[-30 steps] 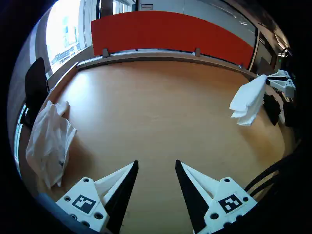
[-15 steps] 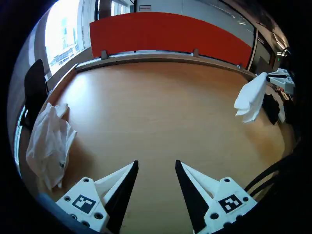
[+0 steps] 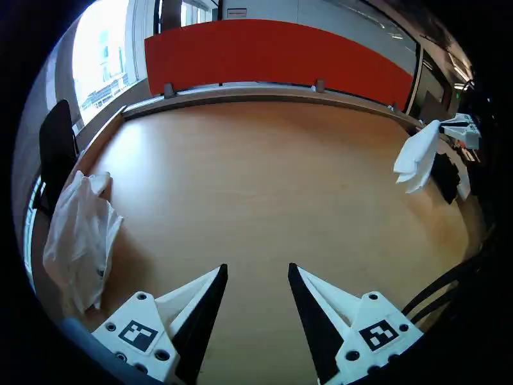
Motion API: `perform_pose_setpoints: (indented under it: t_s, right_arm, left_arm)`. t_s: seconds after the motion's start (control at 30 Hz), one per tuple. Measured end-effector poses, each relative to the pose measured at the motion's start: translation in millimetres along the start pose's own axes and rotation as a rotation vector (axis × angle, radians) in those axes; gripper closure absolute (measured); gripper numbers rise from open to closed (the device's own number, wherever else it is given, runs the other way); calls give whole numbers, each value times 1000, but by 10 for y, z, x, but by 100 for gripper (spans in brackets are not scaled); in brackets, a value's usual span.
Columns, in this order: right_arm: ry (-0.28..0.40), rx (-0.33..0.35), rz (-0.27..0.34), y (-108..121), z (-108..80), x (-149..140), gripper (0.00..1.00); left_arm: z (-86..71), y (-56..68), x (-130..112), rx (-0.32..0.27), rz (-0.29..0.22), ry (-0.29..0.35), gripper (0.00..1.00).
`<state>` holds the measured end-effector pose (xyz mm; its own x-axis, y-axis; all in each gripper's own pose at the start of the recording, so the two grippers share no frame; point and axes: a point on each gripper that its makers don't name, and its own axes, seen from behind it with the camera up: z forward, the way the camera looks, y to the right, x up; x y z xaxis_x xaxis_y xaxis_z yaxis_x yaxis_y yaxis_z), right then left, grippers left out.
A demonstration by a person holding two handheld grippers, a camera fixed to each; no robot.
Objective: Fold towel
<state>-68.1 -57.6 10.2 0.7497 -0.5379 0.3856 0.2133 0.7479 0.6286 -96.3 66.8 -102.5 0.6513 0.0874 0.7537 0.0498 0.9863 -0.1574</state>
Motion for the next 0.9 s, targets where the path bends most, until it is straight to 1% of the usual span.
perform_pose_setpoints:
  t_s: [0.33, 0.57, 0.67, 0.9]
  right_arm:
    - [-35, -38, 28, 432, -101, -238, 95]
    - [-72, -65, 38, 762, -174, -430, 96]
    - [-89, -79, 38, 882, -196, -502, 96]
    - [-112, -96, 59, 1100, -216, -626, 96]
  left_arm:
    - [24, 8, 27, 6, 4, -4, 31]
    - [27, -2, 22, 12, 6, -10, 31]
    - [27, -10, 12, 15, 7, -12, 31]
    - [22, -18, 7, 20, 6, -15, 31]
